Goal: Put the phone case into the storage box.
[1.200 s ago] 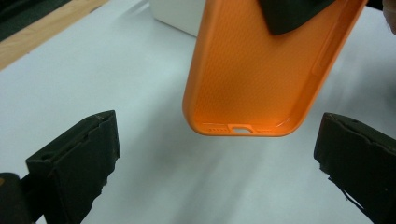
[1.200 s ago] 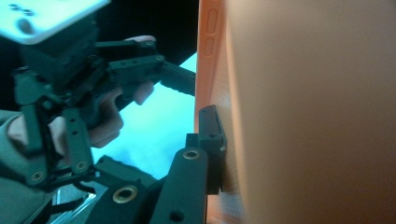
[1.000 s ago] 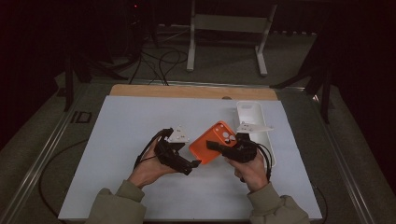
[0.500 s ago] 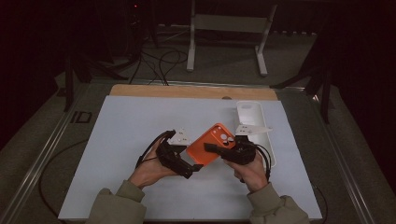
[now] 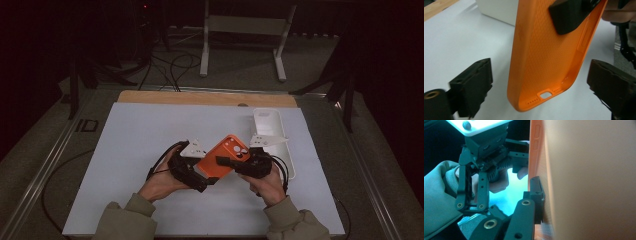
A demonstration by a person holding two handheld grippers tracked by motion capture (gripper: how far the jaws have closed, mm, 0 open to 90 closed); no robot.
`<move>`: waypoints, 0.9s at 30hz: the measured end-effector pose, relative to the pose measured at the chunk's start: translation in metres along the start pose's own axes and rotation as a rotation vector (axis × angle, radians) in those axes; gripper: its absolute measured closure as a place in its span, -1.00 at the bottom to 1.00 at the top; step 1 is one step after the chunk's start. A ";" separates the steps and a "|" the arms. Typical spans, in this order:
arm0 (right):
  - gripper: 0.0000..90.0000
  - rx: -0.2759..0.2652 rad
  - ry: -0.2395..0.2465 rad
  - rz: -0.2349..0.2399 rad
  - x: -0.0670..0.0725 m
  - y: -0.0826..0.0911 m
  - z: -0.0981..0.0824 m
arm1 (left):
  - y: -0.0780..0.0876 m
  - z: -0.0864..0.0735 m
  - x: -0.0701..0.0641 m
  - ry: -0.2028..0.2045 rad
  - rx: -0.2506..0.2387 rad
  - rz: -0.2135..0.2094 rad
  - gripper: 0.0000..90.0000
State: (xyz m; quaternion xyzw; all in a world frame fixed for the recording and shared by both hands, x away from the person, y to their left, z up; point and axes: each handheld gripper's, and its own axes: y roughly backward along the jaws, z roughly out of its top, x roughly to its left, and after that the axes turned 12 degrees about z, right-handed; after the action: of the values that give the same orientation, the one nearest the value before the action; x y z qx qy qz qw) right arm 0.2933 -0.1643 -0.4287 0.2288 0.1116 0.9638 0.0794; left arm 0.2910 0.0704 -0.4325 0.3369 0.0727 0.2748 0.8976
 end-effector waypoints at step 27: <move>0.59 0.080 0.022 0.115 -0.007 -0.002 -0.007 | -0.001 -0.013 0.006 -0.039 0.009 -0.178 0.88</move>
State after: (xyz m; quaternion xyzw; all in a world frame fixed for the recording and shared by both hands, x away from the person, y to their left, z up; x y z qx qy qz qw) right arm 0.2967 -0.1656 -0.4384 0.2269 0.1374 0.9641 0.0136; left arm 0.2922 0.0802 -0.4431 0.3384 0.0860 0.1869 0.9182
